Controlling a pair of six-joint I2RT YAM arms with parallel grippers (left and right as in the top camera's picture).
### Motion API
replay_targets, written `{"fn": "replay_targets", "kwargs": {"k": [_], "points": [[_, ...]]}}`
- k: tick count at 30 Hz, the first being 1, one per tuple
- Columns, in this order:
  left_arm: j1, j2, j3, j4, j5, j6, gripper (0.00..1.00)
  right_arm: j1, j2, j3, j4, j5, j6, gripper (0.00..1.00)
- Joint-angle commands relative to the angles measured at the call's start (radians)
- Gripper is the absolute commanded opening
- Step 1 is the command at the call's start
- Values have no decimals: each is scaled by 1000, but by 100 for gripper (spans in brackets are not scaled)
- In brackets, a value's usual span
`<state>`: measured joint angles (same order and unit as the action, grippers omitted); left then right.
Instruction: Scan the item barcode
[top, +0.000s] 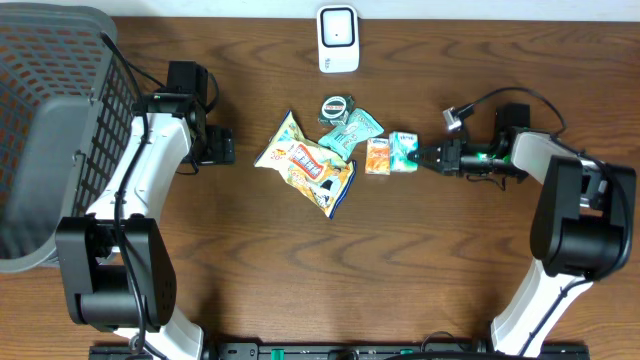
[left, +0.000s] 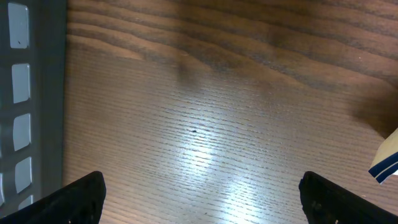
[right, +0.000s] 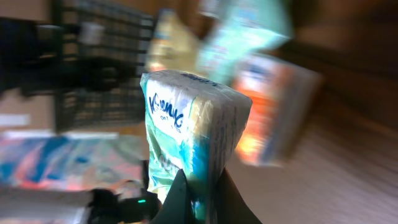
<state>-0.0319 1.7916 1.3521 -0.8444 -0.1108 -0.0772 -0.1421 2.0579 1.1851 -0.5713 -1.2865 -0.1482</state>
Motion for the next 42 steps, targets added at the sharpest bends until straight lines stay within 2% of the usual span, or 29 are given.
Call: {"fn": "replay_targets", "kwargs": {"k": [1,9,15,17,19,21,27,33,37,38,39,40,42], "points": [[1,1,-3,-3,-6,6,97,-8,-41,0,-3,-245,-69,1],[1,1,-3,-3,-6,6,98,47,-44,0,-20,-276,-85,1],[1,1,-3,-3,-6,6,98,141,-44,0,117,-273,-80,1],[1,1,-3,-3,-6,6,98,151,-44,0,149,-151,-7,1],[1,1,-3,-3,-6,6,98,150,-44,0,129,71,91,1],[1,1,-3,-3,-6,6,97,150,-44,0,69,265,102,1],[1,1,-3,-3,-6,6,97,132,-108,0,-56,460,53,1],[1,1,-3,-3,-6,6,98,139,-206,0,-202,842,54,1],[1,1,-3,-3,-6,6,98,140,-196,-25,-214,908,54,1],[1,1,-3,-3,-6,6,98,140,-194,-31,-213,908,54,3],[1,1,-3,-3,-6,6,98,140,-192,-37,-209,908,54,10],[1,1,-3,-3,-6,6,98,140,-191,-42,-206,907,54,22],[1,1,-3,-3,-6,6,98,140,-191,-50,-204,908,54,33]]}}
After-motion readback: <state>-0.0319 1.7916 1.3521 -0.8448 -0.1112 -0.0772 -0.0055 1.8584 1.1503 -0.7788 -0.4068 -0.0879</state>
